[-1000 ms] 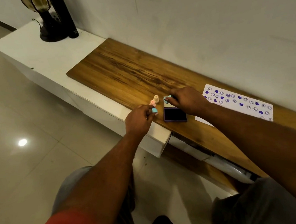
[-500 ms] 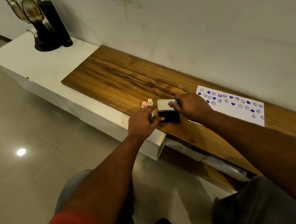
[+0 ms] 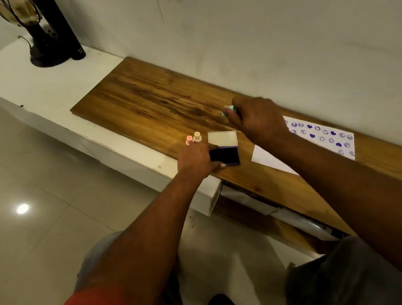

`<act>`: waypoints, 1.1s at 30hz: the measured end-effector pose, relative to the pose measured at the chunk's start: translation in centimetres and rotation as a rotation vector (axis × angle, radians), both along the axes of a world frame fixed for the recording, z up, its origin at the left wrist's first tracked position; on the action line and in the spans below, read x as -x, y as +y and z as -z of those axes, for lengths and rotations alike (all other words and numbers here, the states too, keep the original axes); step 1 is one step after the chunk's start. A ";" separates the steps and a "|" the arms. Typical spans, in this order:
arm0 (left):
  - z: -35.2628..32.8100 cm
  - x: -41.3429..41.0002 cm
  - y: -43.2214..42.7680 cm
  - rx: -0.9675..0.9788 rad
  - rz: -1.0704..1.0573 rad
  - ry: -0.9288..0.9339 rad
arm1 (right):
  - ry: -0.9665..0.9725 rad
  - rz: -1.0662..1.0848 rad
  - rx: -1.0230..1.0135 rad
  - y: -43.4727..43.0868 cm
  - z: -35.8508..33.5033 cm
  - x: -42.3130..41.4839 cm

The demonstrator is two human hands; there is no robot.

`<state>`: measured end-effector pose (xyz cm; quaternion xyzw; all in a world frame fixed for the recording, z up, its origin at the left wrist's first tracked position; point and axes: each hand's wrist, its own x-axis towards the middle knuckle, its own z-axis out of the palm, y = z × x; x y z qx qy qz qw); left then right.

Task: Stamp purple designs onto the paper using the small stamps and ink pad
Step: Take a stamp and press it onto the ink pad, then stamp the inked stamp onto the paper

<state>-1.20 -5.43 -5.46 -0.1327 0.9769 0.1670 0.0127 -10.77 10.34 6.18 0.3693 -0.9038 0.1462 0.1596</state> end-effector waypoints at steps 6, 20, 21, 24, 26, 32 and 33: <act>-0.3 0.2 0.1 -0.015 -0.049 -0.018 | -0.315 0.154 -0.412 -0.5 5.6 -3.9; -1.4 0.8 1.1 0.006 -0.057 -0.087 | -0.420 0.164 -0.597 -1.1 7.8 -4.1; -1.5 0.9 1.1 0.012 -0.060 -0.084 | -0.419 0.157 -0.588 -1.0 7.8 -4.1; -2.1 1.0 1.1 -0.001 -0.072 -0.092 | -0.410 0.132 -0.589 -0.7 7.9 -4.1; -2.3 0.9 1.4 0.000 -0.074 -0.094 | -0.421 0.126 -0.583 -0.6 7.9 -4.1; -2.6 1.2 2.2 0.060 -0.076 -0.131 | -0.526 0.107 -0.585 -0.6 7.4 -3.1; -2.7 1.3 2.2 0.068 -0.072 -0.131 | -0.531 0.098 -0.577 -0.5 7.5 -2.9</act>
